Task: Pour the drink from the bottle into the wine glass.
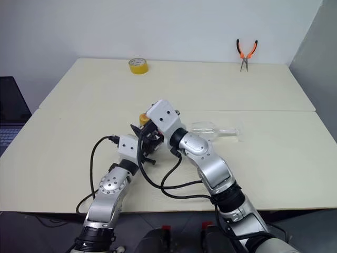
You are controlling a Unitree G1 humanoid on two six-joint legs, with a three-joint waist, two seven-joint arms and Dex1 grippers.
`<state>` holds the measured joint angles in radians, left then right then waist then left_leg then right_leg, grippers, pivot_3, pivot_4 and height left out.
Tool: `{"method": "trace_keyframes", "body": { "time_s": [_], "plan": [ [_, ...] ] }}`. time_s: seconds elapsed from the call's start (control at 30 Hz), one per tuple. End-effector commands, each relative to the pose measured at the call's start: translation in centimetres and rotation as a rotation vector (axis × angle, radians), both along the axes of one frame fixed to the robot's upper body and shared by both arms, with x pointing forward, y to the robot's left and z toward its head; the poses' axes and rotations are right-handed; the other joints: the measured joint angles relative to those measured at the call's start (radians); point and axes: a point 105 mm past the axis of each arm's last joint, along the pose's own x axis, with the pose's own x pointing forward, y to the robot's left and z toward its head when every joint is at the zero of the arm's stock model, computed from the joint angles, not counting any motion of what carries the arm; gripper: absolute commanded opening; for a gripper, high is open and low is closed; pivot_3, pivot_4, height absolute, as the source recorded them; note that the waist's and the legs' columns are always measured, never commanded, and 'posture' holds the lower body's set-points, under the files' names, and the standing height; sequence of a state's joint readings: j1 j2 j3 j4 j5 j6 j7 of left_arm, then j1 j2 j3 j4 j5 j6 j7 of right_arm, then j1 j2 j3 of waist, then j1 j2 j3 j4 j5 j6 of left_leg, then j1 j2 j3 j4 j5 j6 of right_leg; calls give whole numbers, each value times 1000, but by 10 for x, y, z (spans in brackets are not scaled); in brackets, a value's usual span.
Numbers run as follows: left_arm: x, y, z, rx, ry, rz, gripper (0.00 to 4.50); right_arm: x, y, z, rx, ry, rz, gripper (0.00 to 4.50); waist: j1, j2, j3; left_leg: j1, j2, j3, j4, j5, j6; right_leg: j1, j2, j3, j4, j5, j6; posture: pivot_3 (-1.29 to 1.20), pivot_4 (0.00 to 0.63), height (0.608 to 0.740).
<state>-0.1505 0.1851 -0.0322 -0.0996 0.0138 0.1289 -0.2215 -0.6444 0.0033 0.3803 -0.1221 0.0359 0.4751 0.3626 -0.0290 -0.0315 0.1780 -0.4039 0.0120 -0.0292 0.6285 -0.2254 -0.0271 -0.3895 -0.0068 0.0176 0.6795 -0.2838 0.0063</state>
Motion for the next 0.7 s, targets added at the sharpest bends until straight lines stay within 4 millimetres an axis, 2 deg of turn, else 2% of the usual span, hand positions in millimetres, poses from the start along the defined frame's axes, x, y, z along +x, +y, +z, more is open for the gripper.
{"method": "trace_keyframes", "body": {
  "time_s": [0.03, 0.3, 0.7],
  "plan": [
    [-1, -4, 18, -17, -67, -19, 738, 3, -2, 20, 69, -43, -16, 4500, 0, 0, 0, 0, 0, 0, 0, 0, 0, 0, 0, 0, 0, 0, 0, 0, 150, 740],
    [-2, -3, 16, -16, -61, -16, 738, 9, -8, 26, 129, -25, -45, 4500, 0, 0, 0, 0, 0, 0, 0, 0, 0, 0, 0, 0, 0, 0, 0, 0, 150, 740],
    [-2, -3, 16, -20, -60, -14, 738, 9, -10, 17, 71, -39, -55, 4500, 0, 0, 0, 0, 0, 0, 0, 0, 0, 0, 0, 0, 0, 0, 0, 0, 150, 740]
  ]
}}
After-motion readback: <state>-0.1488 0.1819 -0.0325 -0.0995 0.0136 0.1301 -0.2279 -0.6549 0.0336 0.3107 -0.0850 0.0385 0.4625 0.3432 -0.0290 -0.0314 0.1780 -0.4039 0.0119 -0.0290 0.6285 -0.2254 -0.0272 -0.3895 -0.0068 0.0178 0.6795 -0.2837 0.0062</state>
